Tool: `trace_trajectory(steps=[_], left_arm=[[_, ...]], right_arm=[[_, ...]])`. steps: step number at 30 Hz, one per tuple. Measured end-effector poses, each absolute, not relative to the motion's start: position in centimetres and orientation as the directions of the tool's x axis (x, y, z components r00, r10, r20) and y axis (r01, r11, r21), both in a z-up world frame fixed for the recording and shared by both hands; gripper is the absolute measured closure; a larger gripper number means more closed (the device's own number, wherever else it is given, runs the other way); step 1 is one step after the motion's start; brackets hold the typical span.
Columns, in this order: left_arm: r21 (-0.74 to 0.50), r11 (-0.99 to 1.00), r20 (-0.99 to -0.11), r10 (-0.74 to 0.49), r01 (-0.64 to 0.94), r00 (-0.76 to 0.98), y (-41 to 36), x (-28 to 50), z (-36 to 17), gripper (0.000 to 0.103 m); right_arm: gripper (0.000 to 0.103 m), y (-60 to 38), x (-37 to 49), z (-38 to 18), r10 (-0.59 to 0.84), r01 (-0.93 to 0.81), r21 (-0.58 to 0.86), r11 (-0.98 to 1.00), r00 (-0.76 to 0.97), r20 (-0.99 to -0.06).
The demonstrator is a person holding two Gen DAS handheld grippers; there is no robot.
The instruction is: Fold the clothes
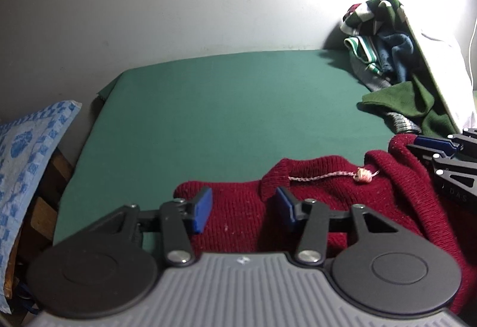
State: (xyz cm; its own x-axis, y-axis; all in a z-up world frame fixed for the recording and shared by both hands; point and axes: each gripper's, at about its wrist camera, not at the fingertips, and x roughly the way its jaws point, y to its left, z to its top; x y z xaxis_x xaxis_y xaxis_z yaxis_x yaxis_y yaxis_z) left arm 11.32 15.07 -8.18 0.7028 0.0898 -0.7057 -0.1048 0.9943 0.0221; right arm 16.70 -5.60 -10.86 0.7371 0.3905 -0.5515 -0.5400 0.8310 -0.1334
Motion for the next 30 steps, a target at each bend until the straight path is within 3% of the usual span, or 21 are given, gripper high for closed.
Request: trace_trajectory(steps=[5,8,15,20,26,30], left_arm=[[-0.003,0.993,-0.707,0.083,-0.120,0.703,15.7,11.9,-9.0,0.044],[0.013,0.992,-0.698,0.097,-0.123,0.710,15.7,11.8,-9.2,0.038],[0.010,0.989,-0.650,0.116,-0.144,0.751,15.1,6.9,-4.9,0.043],[-0.010,0.997,-0.666,0.052,-0.079,0.744,13.9,2.5,-4.3,0.041],[0.049,0.994,-0.713,0.103,-0.098,0.694,13.6,1.7,-7.8,0.037],[0.044,0.993,-0.712,0.106,-0.107,0.694,13.7,1.8,-7.7,0.038]], right_arm=[[0.082,-4.5,16.7,-11.7,0.358,-0.537,-0.205,0.818,0.755,-0.550],[0.082,-4.7,16.7,-11.2,0.355,-0.520,-0.176,0.836,0.757,-0.548],[0.081,-8.9,11.4,-6.0,0.471,-0.543,-0.022,0.839,0.747,-0.469],[0.081,-9.9,7.4,-7.4,0.480,-0.576,-0.016,0.817,0.696,-0.534],[0.081,-9.9,6.4,-10.2,0.406,-0.554,-0.090,0.827,0.701,-0.586],[0.080,-10.2,7.0,-10.1,0.409,-0.535,-0.045,0.844,0.694,-0.592]])
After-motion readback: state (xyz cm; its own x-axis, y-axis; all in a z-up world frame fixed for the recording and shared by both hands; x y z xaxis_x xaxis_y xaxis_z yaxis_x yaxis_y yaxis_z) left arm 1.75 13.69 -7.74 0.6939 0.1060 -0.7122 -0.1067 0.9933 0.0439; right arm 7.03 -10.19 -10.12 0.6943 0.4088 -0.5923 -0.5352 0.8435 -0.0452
